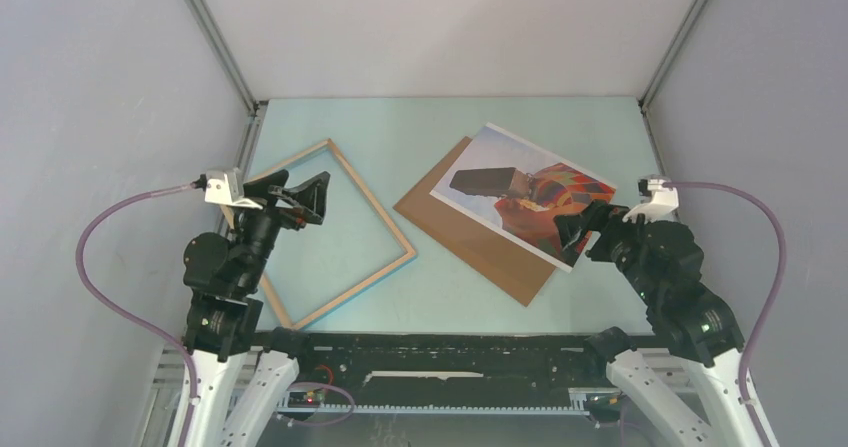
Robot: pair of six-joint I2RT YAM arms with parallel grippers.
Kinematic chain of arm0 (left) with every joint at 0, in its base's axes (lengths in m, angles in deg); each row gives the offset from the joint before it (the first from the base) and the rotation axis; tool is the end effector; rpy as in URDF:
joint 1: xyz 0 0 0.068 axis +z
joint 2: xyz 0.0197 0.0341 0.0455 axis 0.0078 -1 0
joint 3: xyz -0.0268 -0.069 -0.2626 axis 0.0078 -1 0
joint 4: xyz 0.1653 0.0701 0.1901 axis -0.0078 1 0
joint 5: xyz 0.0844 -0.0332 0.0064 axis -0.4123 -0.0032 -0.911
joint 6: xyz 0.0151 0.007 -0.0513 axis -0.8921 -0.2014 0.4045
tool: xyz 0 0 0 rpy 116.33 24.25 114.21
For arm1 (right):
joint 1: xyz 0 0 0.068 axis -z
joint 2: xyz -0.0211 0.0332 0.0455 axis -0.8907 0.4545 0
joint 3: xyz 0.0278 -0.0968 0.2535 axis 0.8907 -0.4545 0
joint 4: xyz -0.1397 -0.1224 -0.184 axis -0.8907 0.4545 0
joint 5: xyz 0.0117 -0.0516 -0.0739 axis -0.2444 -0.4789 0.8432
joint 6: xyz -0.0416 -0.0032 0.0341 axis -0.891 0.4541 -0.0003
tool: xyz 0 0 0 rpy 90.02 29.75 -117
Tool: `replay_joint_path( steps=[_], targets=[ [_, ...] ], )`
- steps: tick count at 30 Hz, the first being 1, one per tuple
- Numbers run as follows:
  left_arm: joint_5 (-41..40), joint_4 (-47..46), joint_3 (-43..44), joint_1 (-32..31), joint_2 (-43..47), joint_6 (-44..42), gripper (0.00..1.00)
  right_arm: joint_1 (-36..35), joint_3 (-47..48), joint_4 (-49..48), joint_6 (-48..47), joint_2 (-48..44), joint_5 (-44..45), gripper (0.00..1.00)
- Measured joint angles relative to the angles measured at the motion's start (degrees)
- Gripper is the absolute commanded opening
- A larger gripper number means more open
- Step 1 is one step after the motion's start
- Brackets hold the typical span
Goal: Put the photo into the frame
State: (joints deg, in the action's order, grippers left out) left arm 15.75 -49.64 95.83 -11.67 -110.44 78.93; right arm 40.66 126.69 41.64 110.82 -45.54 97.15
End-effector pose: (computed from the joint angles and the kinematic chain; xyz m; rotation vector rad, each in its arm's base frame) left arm 0.0971 -0.0221 0.3933 -0.0485 1.4036 -0.5179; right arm 0.0830 0.0293 0.3658 0.1089 1.8830 0.4358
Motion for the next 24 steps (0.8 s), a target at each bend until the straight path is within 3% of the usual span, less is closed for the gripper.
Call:
replay_joint_path(
  steps=[9, 15, 19, 24],
  targets=[
    [-2.0, -2.8, -1.2, 0.8, 0.2, -1.4, 1.00, -0.2, -3.4, -3.7, 0.9, 6.2, -0.7, 1.00],
    [-2.9, -3.9, -1.2, 0.9, -0.5, -1.8, 1.00, 1.7, -7.2, -8.2, 1.4, 15.3, -2.3, 0.99],
    [-2.8, -4.3, -1.2, 1.0, -2.1, -1.8, 1.00, 10.2, -10.2, -12.8, 3.2, 24.7, -9.6, 0.93],
    [-2.0, -4.3, -1.2, 1.1, -3.8, -1.7, 1.00, 29.6, -20.9, -21.1, 9.2, 29.3, -25.0, 0.89]
  ],
)
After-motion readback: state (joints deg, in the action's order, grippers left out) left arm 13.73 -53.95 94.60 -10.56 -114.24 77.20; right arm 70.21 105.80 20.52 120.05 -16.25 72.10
